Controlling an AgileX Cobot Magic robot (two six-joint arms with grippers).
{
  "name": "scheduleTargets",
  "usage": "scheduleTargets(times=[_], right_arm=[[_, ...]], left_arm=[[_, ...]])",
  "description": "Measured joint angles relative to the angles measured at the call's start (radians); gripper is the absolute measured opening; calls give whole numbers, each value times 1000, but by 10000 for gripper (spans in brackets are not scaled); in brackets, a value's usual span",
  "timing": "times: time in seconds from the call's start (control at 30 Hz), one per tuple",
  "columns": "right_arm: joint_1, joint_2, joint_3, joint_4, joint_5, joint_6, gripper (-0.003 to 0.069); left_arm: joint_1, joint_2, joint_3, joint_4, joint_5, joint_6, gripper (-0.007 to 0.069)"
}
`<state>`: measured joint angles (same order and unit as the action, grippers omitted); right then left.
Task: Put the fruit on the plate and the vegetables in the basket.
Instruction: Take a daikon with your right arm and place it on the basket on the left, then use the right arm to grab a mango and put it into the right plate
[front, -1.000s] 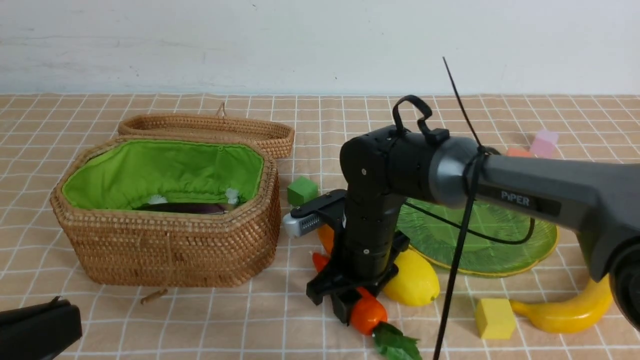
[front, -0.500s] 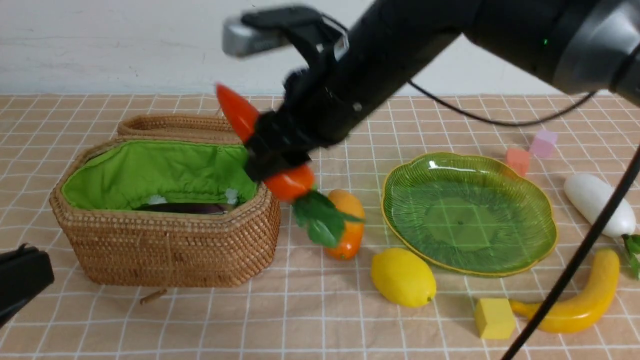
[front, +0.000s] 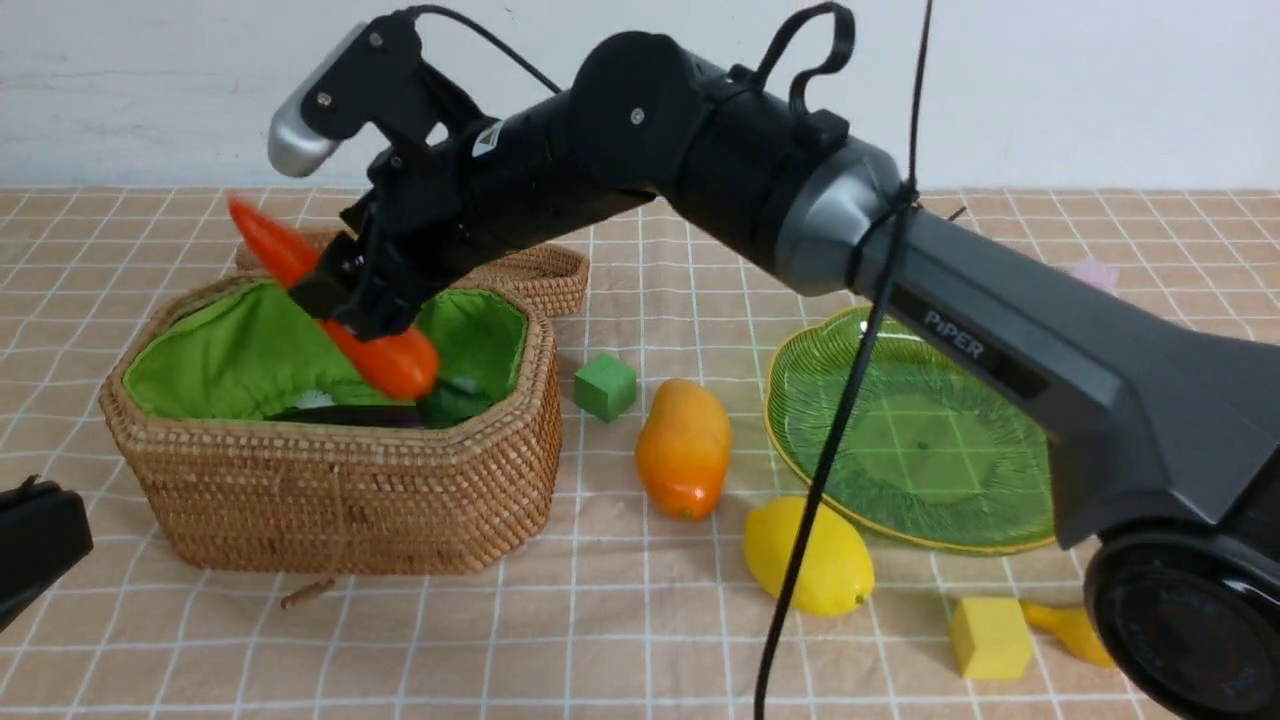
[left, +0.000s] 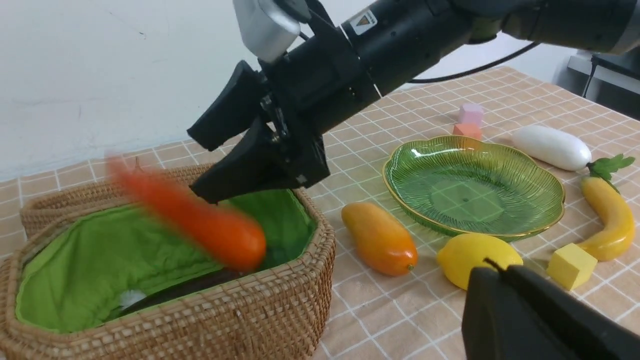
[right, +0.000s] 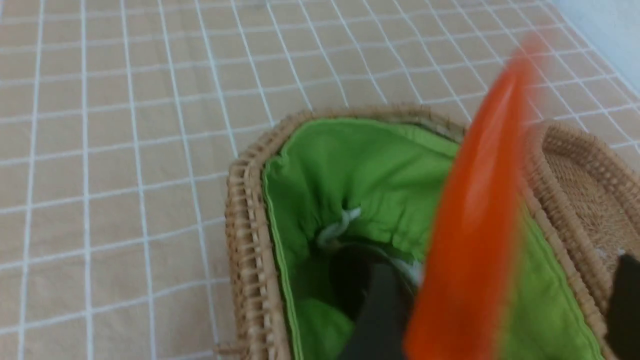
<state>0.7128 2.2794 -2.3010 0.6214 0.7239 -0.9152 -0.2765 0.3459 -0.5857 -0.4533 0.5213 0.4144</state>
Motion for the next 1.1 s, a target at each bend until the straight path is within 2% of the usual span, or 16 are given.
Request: scheduleTargets(times=[0.1, 0.2, 0.27, 0.37, 0.47, 0.53, 0.6, 0.8, 0.93, 1.1], right_arm=[[0, -51, 0, -60, 76, 74, 669], [-9, -129, -2, -188, 184, 264, 636], [-34, -185, -11, -339, 310, 504, 552], [-100, -210, -17, -522, 457, 764, 437], [-183, -171, 13, -590, 512, 970, 385], [-204, -143, 26, -584, 519, 1006, 387], [-231, -73, 47, -531, 523, 1038, 437], [-228, 73, 53, -460, 516, 1078, 655], [-229, 119, 53, -457, 456, 1106, 682], [-229, 157, 53, -441, 388, 1110, 678]], left_arm=[[0, 0, 0, 0, 0, 0, -12], [0, 0, 0, 1, 0, 0, -11], [0, 0, 0, 1, 0, 0, -9], [0, 0, 0, 1, 0, 0, -9], [0, 0, 0, 1, 1, 0, -8], [0, 0, 0, 1, 1, 0, -8], [0, 0, 0, 1, 2, 0, -8], [0, 0, 0, 1, 9, 0, -8], [0, 0, 0, 1, 20, 0, -6], [0, 0, 0, 1, 24, 0, -5]])
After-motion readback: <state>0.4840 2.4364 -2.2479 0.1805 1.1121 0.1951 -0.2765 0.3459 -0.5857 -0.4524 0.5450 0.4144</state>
